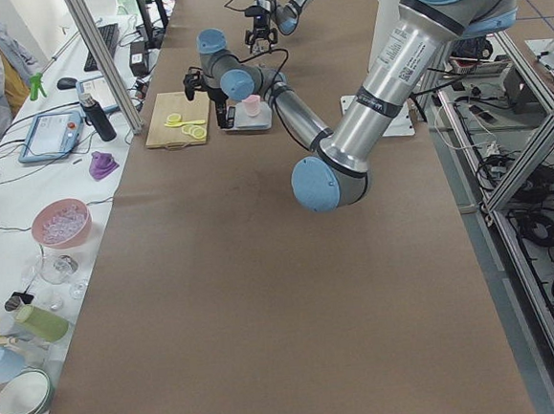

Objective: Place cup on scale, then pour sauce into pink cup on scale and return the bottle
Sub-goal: 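Lower the right gripper to the glass sauce bottle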

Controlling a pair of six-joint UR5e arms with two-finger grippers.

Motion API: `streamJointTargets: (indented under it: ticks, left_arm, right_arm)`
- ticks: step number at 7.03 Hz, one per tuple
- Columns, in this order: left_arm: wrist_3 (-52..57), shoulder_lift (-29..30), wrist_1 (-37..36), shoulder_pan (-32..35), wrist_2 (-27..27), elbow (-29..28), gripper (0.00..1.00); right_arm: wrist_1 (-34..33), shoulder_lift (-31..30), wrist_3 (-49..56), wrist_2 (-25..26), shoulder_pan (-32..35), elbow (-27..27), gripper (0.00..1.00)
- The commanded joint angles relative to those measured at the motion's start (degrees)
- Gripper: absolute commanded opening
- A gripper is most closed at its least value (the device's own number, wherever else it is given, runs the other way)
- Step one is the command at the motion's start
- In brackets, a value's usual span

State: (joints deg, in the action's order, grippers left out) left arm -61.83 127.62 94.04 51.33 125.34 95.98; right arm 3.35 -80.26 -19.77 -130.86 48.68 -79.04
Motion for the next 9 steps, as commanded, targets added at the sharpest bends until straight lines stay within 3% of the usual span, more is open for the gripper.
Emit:
streamJointTargets:
  ticks: [1, 3, 5, 6, 9]
  left_arm:
    - [-0.1, 0.0, 0.0, 0.0, 0.0, 0.0, 0.97]
    - [-0.1, 0.1, 0.0, 0.0, 0.0, 0.1, 0.97]
    - [-0.1, 0.1, -0.1, 0.0, 0.0, 0.2, 0.97]
    - [-0.1, 0.1, -0.2, 0.0, 0.0, 0.3, 0.97]
    - [-0.1, 0.1, -0.3, 0.1, 0.1, 0.5, 0.97]
  right_arm:
    - [4.3, 0.4, -1.7, 4.5, -2.4, 2.1, 0.98]
    - [18.1, 0.4, -8.5, 8.8, -4.2, 9.0, 0.98]
    - [19.3, 0.4, -10.6, 14.6, -5.9, 8.8, 0.98]
    - [19.3, 0.4, -10.6, 21.4, -8.0, 8.3, 0.98]
    - [19.4, -0.6, -10.6, 23.8, -10.2, 8.0, 0.98]
